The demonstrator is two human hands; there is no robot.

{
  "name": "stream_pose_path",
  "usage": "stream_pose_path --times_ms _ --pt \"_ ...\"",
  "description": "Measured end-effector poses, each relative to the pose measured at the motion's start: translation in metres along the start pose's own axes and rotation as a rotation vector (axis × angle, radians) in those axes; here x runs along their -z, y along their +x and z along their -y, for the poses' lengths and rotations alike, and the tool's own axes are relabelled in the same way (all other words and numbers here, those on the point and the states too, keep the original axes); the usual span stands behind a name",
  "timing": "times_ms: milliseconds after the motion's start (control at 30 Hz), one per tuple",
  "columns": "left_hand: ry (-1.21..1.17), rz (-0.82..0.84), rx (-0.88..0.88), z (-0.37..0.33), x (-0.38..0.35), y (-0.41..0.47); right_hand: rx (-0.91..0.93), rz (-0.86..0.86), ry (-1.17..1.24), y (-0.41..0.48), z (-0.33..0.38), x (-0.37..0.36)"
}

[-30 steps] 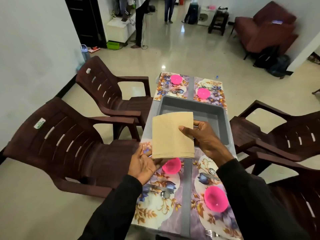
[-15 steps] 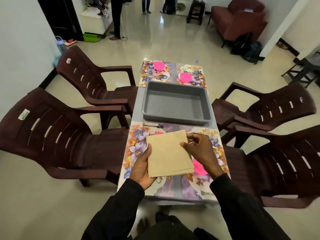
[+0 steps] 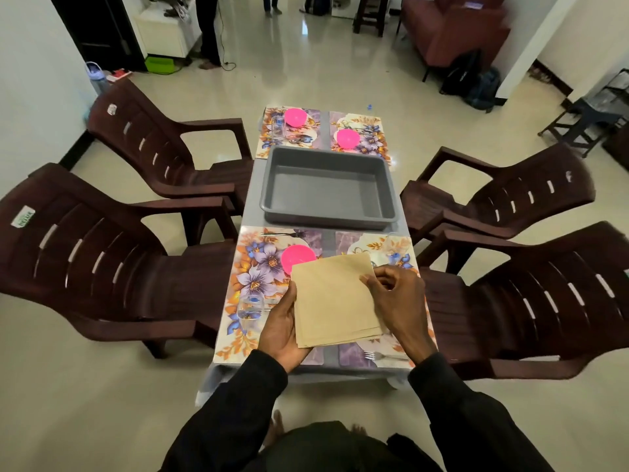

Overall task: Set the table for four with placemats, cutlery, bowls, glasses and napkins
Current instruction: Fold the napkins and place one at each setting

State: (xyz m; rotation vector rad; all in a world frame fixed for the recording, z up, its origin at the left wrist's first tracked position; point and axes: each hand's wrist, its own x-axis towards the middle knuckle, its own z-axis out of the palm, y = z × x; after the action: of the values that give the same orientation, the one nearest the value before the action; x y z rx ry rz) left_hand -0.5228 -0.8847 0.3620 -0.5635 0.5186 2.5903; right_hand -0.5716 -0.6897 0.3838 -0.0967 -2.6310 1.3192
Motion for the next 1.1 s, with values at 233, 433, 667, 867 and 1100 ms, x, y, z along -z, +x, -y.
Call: stream_pose_path --times_ms 233,433,667,867,1100 --pt "-0.073 -0.071 -0.007 0.041 -0.022 0.012 0.051 0.031 0.094 0.006 -0.028 0.042" --pt "-0.075 -0.143 -0.059 0.079 -0.041 0.019 0.134 0.061 0.185 0.016 -0.040 0.075" --pt "-0.083 -0.078 -0.099 0.128 -0.063 0.024 0.219 0.122 0.207 0.029 -0.067 0.113" --pt "-0.098 -0.004 -0.097 0.150 -0.077 0.022 0.314 0.135 0.088 0.035 -0.082 0.131" --pt "-0.154 -0.087 -0.093 0.142 -0.073 0.035 0.517 -0.019 -0.021 0.035 -0.088 0.130"
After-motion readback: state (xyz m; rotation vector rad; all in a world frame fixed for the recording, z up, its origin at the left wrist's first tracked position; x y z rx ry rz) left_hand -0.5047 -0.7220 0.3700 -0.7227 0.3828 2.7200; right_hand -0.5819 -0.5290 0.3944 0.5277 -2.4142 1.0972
